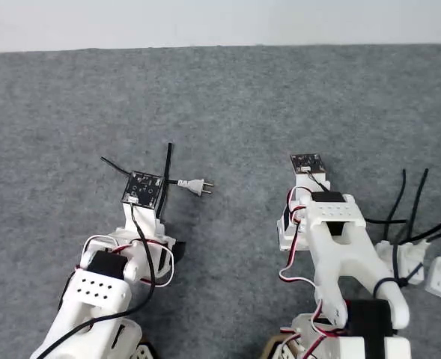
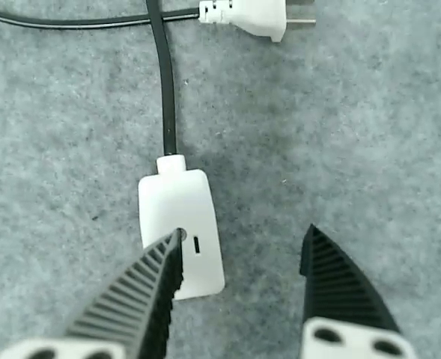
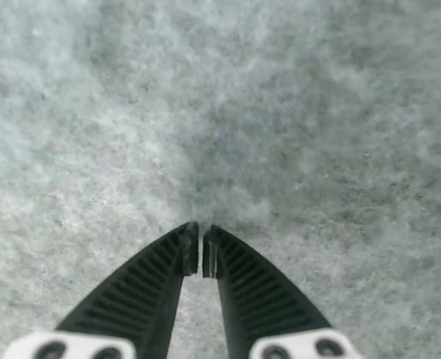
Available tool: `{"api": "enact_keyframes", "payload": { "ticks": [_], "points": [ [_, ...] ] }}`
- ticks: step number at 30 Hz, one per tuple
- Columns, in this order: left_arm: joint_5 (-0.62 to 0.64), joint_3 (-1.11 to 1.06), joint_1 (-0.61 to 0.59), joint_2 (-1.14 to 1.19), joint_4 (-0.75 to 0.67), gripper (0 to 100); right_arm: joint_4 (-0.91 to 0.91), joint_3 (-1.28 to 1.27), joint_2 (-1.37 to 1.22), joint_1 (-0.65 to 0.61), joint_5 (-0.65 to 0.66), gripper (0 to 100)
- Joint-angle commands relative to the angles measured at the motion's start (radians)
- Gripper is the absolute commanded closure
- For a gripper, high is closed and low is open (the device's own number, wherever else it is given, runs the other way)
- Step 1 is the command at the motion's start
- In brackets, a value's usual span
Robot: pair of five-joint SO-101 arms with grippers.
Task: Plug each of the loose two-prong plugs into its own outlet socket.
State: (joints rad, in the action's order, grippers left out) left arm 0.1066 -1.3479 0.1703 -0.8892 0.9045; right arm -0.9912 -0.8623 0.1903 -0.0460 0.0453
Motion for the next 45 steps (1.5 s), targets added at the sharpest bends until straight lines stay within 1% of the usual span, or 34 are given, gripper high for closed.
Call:
{"api": "enact_keyframes", "payload": {
  "ticks": [1,10,17,33,35,39,45],
  "points": [
    [0.005,0.022,-0.009,0.003,-0.018,76,-0.013,0.003,0.005,0.001,0.012,99.0],
    [0.003,0.013,-0.012,0.003,0.011,76,-0.015,0.003,0.007,0.001,0.012,99.0],
    [0.005,-0.024,-0.014,0.005,-0.049,76,-0.015,0.003,0.007,0.002,0.012,99.0],
    [0.006,-0.027,-0.015,0.005,-0.066,76,-0.016,0.003,0.008,0.002,0.012,99.0],
    [0.005,-0.027,-0.040,0.006,-0.077,76,-0.022,0.003,0.010,0.002,0.012,99.0],
    [-0.021,-0.005,-0.072,0.081,-0.103,76,-0.027,0.003,0.010,0.002,0.012,99.0],
    [-0.026,0.081,-0.051,0.264,-0.109,76,-0.027,0.003,0.012,0.010,0.012,99.0]
  ]
}}
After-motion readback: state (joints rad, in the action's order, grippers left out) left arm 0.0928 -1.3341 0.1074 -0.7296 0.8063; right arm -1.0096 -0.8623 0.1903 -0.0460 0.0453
